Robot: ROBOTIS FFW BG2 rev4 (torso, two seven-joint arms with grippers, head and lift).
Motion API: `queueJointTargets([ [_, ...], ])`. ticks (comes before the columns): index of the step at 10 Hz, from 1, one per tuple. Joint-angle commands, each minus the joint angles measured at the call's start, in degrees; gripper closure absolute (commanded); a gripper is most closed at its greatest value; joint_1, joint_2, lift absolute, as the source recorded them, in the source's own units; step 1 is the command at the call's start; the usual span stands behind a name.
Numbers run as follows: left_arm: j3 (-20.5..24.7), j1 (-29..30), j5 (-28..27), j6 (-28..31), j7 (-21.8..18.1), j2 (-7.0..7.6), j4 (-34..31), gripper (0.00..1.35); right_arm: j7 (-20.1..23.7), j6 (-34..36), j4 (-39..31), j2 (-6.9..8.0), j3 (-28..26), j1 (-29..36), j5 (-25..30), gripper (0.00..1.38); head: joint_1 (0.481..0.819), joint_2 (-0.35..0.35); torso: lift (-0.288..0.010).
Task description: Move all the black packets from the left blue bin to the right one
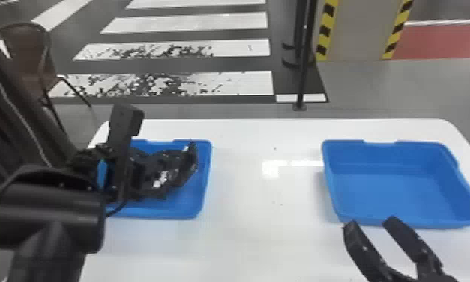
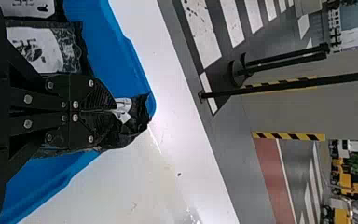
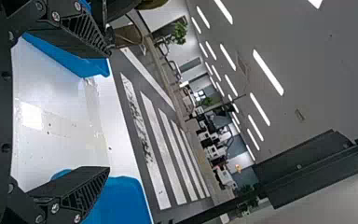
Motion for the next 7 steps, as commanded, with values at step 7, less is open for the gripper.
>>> queueJointTargets([
  [7, -1.3, 14.4, 23.5, -19.9, 11.6, -2.60, -15.1, 1.21, 12.9, 27.8, -2.7, -0.64, 1.3, -16.3, 14.2, 0.17, 0.695, 0.098, -0.140],
])
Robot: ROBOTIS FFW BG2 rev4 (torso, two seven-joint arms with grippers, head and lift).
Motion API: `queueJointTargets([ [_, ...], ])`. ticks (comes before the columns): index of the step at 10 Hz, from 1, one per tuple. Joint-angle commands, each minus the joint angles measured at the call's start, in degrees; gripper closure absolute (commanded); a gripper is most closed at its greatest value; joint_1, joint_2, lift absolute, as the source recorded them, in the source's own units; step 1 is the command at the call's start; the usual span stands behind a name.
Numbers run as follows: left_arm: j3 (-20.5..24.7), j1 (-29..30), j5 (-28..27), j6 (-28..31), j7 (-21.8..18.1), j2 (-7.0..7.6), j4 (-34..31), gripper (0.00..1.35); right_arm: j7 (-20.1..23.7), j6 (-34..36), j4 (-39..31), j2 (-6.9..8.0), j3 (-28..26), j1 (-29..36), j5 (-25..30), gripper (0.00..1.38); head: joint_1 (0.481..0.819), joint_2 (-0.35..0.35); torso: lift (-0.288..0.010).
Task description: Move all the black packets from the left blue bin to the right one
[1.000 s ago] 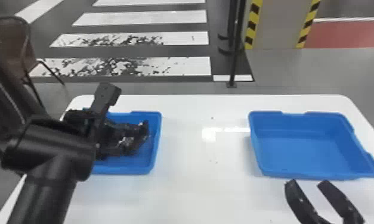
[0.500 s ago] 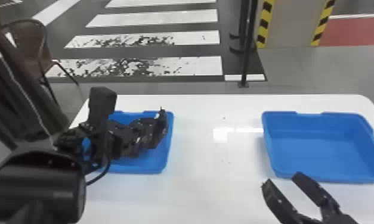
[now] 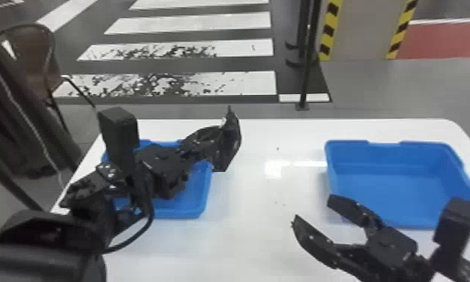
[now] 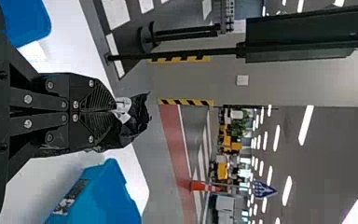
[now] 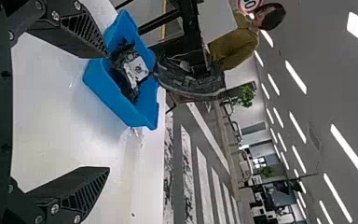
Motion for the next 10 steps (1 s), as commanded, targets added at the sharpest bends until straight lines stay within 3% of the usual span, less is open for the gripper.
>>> queueJointTargets([
  [1, -1.4, 1.5, 3.3, -5.0, 1.4, -0.38, 0.0, 1.21, 0.2, 2.1, 0.1, 0.05, 0.5, -3.0, 1.5, 0.17, 0.695, 0.088, -0.140],
  [4, -4.1, 2.0, 6.2, -7.1, 2.9, -0.56, 0.0, 1.21, 0.1, 2.8, 2.5, 0.14, 3.7, -9.5, 1.5, 0.17, 0.695, 0.063, -0.140],
  [10, -7.9, 1.8, 10.6, -8.8, 4.2, -0.56, -0.1, 1.21, -1.9, 1.4, 5.7, 0.14, 8.4, -14.8, 1.1, 0.17, 0.695, 0.077, -0.140],
])
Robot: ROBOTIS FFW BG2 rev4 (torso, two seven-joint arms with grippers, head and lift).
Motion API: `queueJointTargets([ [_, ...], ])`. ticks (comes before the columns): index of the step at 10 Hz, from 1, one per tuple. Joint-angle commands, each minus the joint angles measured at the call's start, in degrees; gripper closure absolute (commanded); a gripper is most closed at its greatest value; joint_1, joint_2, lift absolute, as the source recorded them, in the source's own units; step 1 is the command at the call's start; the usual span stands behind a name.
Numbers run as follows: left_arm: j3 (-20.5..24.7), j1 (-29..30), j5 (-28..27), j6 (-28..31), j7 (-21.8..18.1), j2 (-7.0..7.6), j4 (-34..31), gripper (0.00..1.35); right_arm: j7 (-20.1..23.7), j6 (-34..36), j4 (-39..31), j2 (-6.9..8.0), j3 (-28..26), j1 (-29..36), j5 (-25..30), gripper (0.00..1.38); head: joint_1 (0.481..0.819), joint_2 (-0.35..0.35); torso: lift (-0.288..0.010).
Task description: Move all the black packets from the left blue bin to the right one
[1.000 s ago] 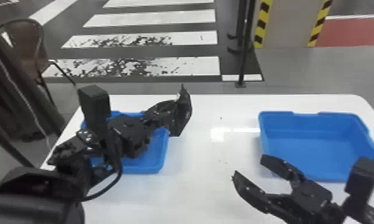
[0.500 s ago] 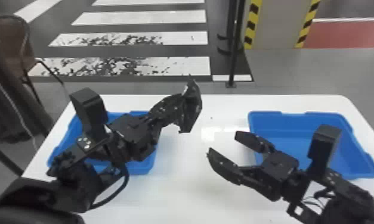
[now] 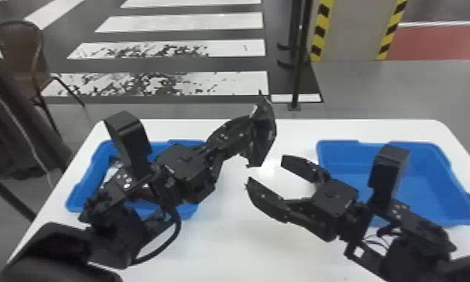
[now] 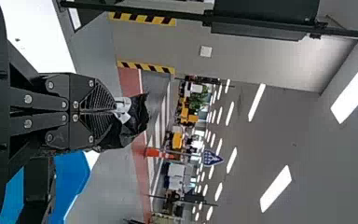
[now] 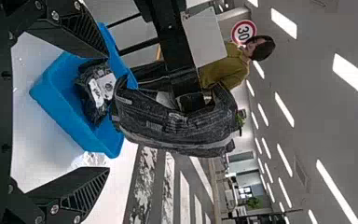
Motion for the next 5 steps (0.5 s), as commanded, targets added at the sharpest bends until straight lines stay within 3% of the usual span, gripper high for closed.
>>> queueJointTargets([
  [1, -1.3, -0.4, 0.9, -0.2, 0.0, 0.21, 0.0, 1.21, -0.9, -1.7, 1.3, -0.01, -0.5, -1.4, 0.6, 0.17, 0.695, 0.070, -0.140],
  [4, -2.4, -1.0, 1.3, 0.5, 0.0, 0.39, -0.1, 1.21, -1.5, -2.4, 1.5, -0.01, -0.7, -3.1, 1.0, 0.17, 0.695, 0.026, -0.140],
  [5, -2.7, -1.1, 1.4, 0.6, 0.1, 0.39, 0.0, 1.21, -1.6, -2.4, 1.9, 0.08, -0.6, -3.2, 1.2, 0.29, 0.695, 0.022, -0.140],
])
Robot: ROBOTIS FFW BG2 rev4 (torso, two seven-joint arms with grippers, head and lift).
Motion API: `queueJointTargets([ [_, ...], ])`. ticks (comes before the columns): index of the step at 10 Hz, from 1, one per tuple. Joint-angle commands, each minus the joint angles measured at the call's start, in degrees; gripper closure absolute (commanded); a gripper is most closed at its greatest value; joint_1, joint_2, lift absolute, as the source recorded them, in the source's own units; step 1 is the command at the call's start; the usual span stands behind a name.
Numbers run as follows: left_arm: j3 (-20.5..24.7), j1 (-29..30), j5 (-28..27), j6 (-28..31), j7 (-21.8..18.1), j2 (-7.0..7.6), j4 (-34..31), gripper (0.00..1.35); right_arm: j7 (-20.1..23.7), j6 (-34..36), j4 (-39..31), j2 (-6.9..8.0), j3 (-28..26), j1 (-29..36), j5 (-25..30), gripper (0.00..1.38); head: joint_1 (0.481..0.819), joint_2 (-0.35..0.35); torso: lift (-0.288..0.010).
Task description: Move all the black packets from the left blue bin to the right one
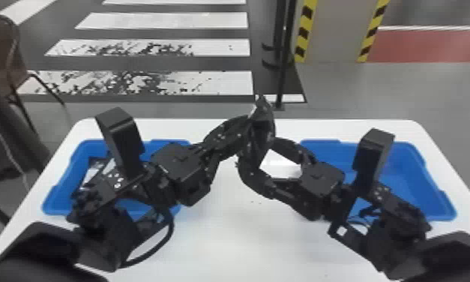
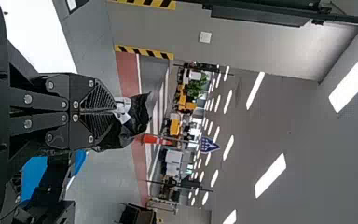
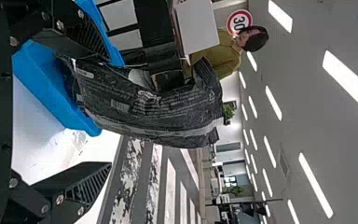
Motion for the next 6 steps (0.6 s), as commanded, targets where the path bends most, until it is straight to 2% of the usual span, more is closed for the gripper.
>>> queueJointTargets([
  [1, -0.2, -0.1, 0.1, 0.2, 0.0, 0.00, 0.1, 1.21, -0.4, 0.0, 0.5, 0.19, 0.2, -0.2, -0.1, 0.81, 0.695, 0.018, -0.140],
  [2, -0.2, 0.0, 0.1, 0.0, 0.0, 0.18, 0.1, 1.21, -1.0, -1.3, 0.5, 0.28, 0.0, -0.1, -0.1, 1.20, 0.695, 0.016, -0.140],
  [3, -0.3, -0.1, 0.2, -0.1, 0.0, 0.18, 0.1, 1.21, -1.1, -1.6, 0.6, 0.28, 0.0, 0.1, -0.3, 1.28, 0.695, 0.014, -0.140],
  [4, -0.2, 0.0, 0.9, -0.1, 0.0, 0.18, 0.1, 1.21, -1.1, -2.3, 0.9, 0.28, 0.0, 0.2, -0.4, 1.28, 0.695, 0.013, -0.140],
  [5, 0.2, 0.6, 2.5, -0.7, 0.5, 0.00, 0.1, 0.96, -1.1, -2.4, 1.1, 0.28, -0.1, 0.5, -0.6, 1.28, 0.695, 0.012, -0.140],
  [6, 1.2, 1.5, 3.4, -0.9, 1.0, -0.44, -0.1, 0.48, -1.1, -2.6, 0.9, 0.28, -0.8, 0.9, -0.6, 1.28, 0.695, 0.011, -0.140],
])
